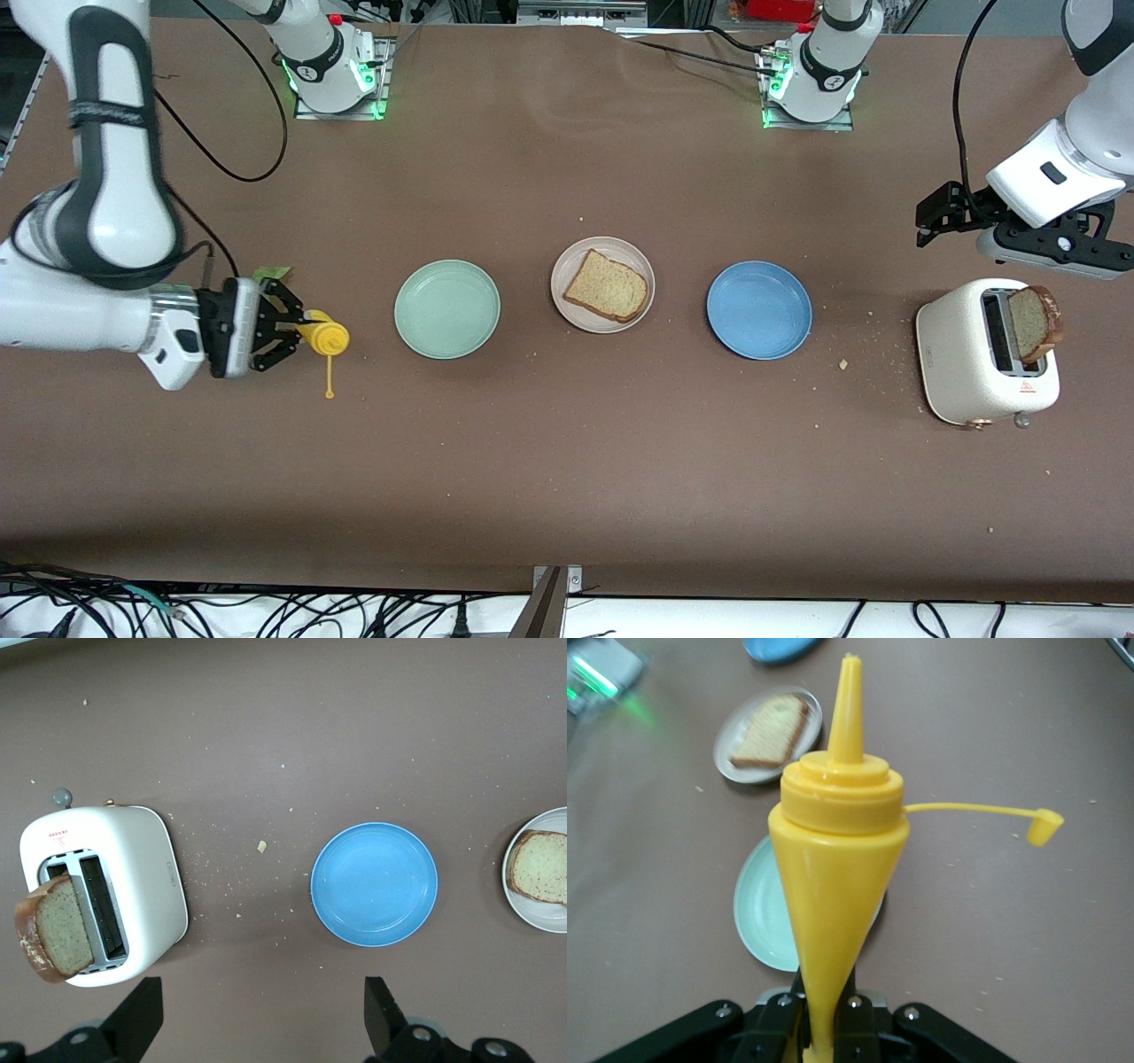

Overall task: Make sandwich in beige plate with both arms
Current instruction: 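Carry the mustard bottle back beside the lettuce leaf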

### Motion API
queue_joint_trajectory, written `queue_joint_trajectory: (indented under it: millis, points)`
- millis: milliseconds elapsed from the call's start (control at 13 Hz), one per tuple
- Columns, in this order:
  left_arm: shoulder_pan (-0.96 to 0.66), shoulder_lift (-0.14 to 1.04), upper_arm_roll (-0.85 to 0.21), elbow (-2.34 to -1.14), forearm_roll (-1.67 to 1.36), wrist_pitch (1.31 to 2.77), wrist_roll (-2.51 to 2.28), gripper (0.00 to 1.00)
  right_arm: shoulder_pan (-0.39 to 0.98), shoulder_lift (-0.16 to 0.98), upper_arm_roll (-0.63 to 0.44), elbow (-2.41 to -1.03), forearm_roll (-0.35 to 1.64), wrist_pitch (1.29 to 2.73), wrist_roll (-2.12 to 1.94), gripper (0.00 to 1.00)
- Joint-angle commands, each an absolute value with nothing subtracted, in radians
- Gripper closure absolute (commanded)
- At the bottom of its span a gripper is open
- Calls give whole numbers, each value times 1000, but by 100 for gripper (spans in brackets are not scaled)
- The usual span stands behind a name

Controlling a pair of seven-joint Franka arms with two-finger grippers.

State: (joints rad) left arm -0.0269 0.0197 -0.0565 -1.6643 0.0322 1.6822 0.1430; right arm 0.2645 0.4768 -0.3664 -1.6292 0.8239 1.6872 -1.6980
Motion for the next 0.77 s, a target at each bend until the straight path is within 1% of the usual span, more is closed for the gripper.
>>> queue_joint_trajectory:
  millis: [0,385,538,692]
  points:
    - [-29,15,-51,-1663,17,1675,140,0,178,426,-345,-1800,946,1640,-1920,100]
    - [-25,15,-51,-1664,17,1661,138,0,78,437,-345,-2031,1064,1592,-2323,100]
    - [-25,15,-51,-1664,17,1660,138,0,48,469,-345,-2060,1075,1576,-2437,100]
    - [-25,15,-51,-1664,17,1660,138,0,14,521,-344,-2054,1083,1542,-2543,100]
